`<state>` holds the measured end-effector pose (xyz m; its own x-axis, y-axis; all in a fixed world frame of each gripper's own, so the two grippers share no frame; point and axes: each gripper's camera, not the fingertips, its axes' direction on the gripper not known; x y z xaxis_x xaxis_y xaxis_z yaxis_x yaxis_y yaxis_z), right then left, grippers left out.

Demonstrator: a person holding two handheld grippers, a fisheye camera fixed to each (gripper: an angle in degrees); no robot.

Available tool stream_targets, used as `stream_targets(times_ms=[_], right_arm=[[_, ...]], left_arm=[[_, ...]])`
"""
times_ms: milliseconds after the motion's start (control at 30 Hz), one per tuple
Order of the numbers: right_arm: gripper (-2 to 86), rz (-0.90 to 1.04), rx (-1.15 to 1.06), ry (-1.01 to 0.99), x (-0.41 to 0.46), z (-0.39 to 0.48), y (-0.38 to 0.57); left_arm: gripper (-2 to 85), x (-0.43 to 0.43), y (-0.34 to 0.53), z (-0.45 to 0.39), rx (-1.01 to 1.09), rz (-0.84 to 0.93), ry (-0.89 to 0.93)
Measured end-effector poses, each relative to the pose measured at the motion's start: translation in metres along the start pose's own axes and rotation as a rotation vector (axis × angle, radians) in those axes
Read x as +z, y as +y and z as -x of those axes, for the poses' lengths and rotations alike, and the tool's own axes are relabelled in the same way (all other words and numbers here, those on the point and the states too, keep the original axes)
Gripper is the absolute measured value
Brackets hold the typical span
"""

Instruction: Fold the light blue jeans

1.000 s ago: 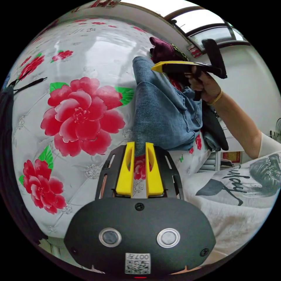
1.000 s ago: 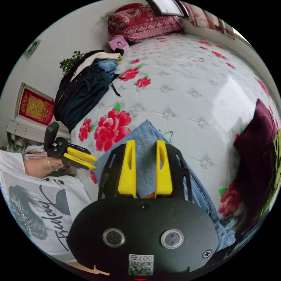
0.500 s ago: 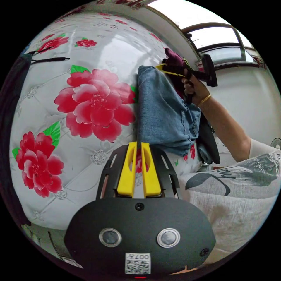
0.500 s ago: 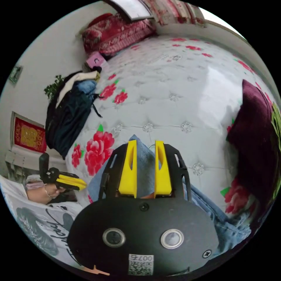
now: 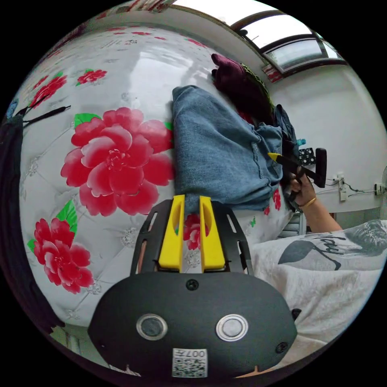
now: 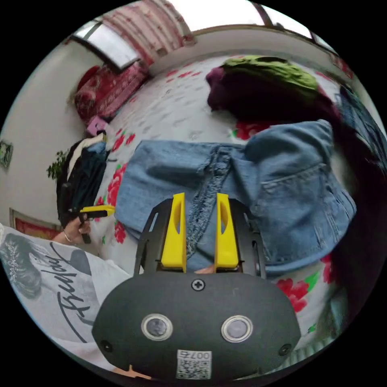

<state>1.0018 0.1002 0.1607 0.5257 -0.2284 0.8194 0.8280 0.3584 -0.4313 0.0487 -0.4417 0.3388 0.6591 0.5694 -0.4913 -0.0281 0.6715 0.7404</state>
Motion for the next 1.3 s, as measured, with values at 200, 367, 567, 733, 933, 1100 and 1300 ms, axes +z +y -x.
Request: stream_targets(times_ms=[200, 367, 567, 733, 933, 1100, 1300], right_arm=[[10.2, -0.385, 0.508, 0.061, -0.098, -0.105, 0.093], [11.6, -0.478, 0.836, -0.183, -0.094, -0.196, 0.168], [8.8, -0.537, 0.932, -0.446, -0.047, -0.228, 0.167], [6.6, -0.772, 0.927, -0.588, -0.077, -0.211, 0.204], [5.5, -0.742, 1.086, -0.447, -0.089, -0.196, 0.278], [2.9, -0.68, 0.843, -0.289, -0.124, -0.165, 0.206], [0.0, -0.439, -0.085, 0.03, -0.154, 0.024, 0.069]], left_arm=[[8.6, -0.045, 0.007, 0.036, -0.098, -0.12, 0.036], [11.4, -0.031, -0.029, 0.057, -0.086, -0.076, 0.145], [3.9, 0.0, -0.065, 0.06, -0.131, 0.058, 0.197], [2.4, -0.046, -0.021, 0.04, -0.178, -0.064, 0.276], [5.2, -0.02, 0.026, 0.055, -0.268, 0.05, 0.23], [7.6, -0.04, 0.026, 0.062, -0.206, -0.013, 0.265], [7.5, -0.083, 0.05, 0.086, -0.205, -0.16, 0.315]])
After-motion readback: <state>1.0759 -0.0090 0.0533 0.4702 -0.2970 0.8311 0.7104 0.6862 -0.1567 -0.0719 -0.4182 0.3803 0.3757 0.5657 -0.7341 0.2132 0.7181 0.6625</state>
